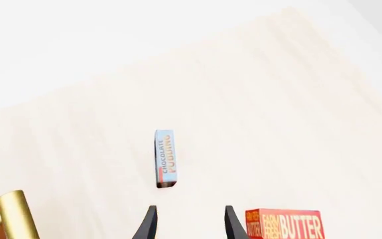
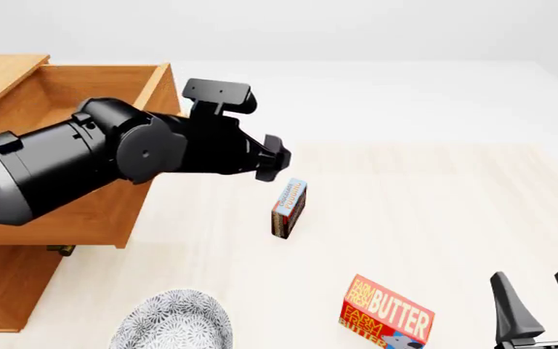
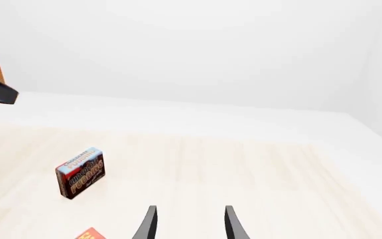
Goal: Put the chocolate pudding in the top drawer of the cabinet and close it.
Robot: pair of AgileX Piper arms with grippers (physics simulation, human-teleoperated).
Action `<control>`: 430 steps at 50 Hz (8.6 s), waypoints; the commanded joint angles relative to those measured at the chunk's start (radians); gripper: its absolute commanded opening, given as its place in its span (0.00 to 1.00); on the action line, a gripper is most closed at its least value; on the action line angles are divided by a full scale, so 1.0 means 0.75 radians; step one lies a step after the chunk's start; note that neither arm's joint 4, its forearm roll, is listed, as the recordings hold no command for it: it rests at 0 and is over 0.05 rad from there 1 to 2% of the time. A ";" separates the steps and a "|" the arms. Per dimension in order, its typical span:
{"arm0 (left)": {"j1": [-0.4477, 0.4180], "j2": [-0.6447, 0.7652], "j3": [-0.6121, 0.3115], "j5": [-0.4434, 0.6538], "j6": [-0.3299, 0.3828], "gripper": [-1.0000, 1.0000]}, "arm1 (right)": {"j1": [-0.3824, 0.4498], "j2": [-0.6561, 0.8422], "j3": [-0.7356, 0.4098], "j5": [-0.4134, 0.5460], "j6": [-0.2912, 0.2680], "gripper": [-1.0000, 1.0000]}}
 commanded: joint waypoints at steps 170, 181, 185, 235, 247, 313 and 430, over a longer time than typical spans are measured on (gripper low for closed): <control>0.078 0.524 0.045 -0.412 -0.007 1.00 | 0.003 0.004 0.001 0.019 0.012 1.00; 0.081 0.561 0.040 -0.430 -0.016 1.00 | 0.004 0.009 0.001 0.016 0.009 1.00; 0.081 0.569 0.037 -0.432 -0.017 1.00 | 0.005 0.013 0.000 0.014 0.011 1.00; 0.067 0.732 -0.039 -0.466 -0.046 1.00 | 0.008 0.041 0.000 -0.002 0.017 1.00; 0.060 0.760 -0.034 -0.482 -0.056 1.00 | 0.010 0.040 0.001 0.000 0.021 1.00; 0.026 0.540 0.047 -0.416 -0.010 0.00 | 0.012 0.013 0.001 0.018 0.014 1.00; 0.150 -0.217 -0.233 0.403 0.253 0.00 | 0.028 0.001 0.001 0.008 -0.018 1.00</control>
